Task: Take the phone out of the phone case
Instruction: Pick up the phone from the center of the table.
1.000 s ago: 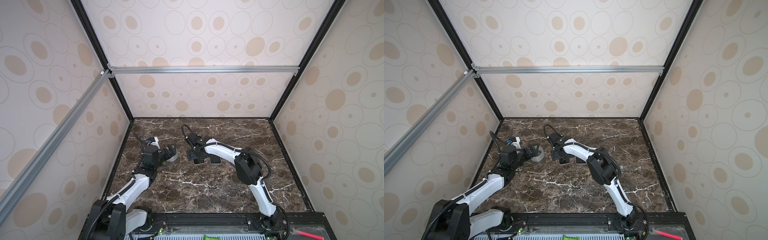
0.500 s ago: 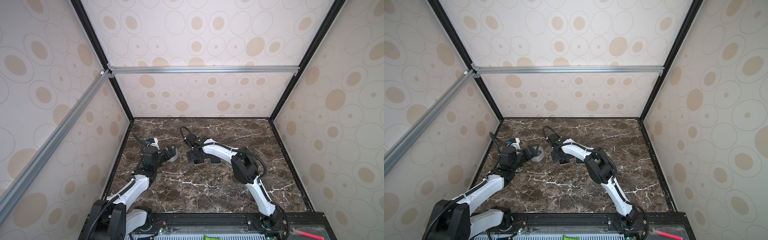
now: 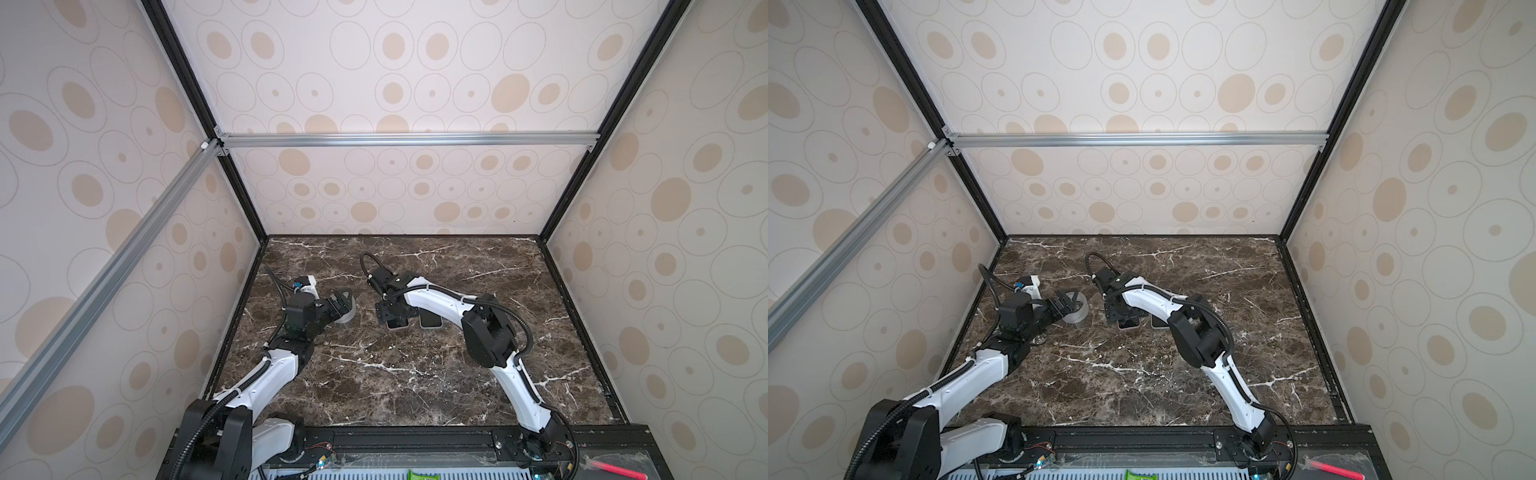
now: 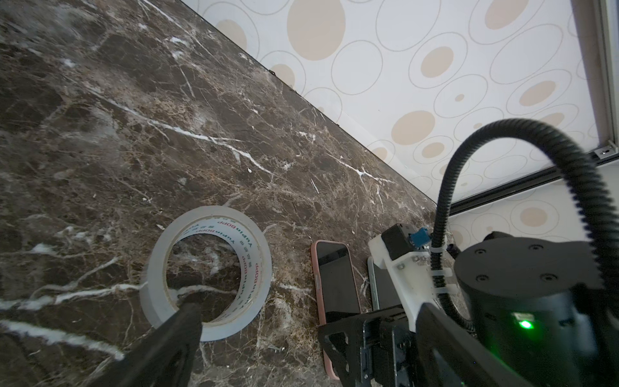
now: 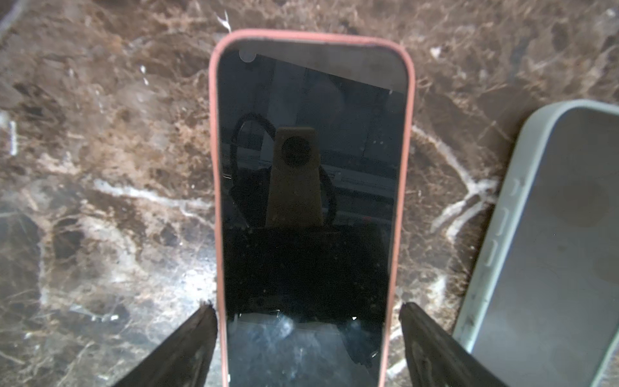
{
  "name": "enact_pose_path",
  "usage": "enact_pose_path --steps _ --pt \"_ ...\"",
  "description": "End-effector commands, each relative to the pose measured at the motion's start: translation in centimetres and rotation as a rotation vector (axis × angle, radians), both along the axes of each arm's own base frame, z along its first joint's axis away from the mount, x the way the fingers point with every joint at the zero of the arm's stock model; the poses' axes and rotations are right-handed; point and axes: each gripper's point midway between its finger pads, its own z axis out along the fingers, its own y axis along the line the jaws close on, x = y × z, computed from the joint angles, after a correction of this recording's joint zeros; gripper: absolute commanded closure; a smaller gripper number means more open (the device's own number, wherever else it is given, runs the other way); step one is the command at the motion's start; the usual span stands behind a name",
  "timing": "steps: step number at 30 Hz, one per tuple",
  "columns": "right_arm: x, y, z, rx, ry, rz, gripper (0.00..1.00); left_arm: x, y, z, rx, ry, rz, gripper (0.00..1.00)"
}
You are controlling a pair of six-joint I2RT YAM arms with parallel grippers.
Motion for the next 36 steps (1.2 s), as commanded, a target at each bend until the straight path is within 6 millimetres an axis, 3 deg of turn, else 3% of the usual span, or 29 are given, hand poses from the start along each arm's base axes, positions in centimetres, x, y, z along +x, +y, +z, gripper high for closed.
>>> enact_pose_path --steps 1,22,36 --pt "-0.9 -0.1 -1.1 -0.029 0.035 -0.008 0.13 0.2 0.1 0.8 -0.024 -0.029 0.008 0.01" --pt "-1.8 -0.3 -3.8 -0.041 0.096 -0.008 0.13 0.4 -0.2 1.6 -0.037 -0.040 -0.006 0.01" --pt "-1.6 -0.4 -2.6 -0.034 0.075 -0.015 0.30 0.3 -0.2 2.0 -0.041 -0.047 -0.006 0.01"
